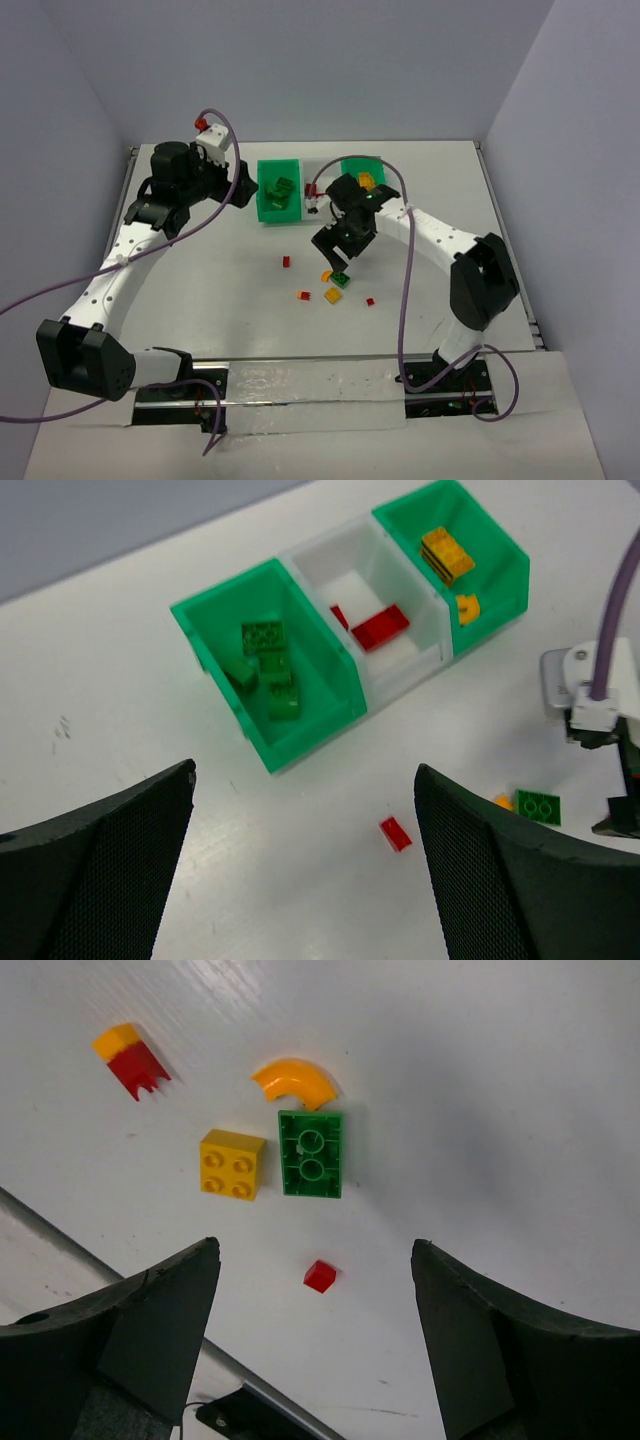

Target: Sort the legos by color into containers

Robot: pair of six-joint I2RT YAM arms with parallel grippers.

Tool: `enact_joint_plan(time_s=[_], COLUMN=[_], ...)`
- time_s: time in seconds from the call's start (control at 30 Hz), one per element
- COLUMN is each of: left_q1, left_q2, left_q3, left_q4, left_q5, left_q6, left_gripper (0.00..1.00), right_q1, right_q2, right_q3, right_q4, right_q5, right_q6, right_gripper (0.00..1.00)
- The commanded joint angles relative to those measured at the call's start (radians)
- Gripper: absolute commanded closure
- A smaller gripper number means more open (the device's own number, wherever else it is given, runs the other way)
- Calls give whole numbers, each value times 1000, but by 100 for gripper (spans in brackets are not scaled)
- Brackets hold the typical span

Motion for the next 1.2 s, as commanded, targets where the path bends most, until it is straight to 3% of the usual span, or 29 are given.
enact_joint_plan(time_s=[0.0,0.5,0.77,0.83,0.93,1.03,1.17], left_q1=[3,4,6,6,7,12,27], left_q2=[-34,-11,-5,-2,-4,-8,-13], left_q3=[-17,-43,-43,-44,-48,-53,-62], left_q4=[-28,-21,-19,-20,-19,-18,-9], left_q5=[-6,11,10,9,8,7,11], left_q6=[-43,-33,-31,-26,-26,-26,-26], left_gripper=[5,4,4,4,4,5,5], right_q1=[15,34,35,34,34,35,31], right_q2=[62,207,277,298,290,238,143], right_q3=[-2,-3,19,29,38,71,164], right_q4=[-20,45,70,73,69,34,0], right_q5=[23,28,44,41,24,-4,-39], right_q6=[31,42,35,31,29,23,19], right_gripper=[16,18,33,43,73,97,100])
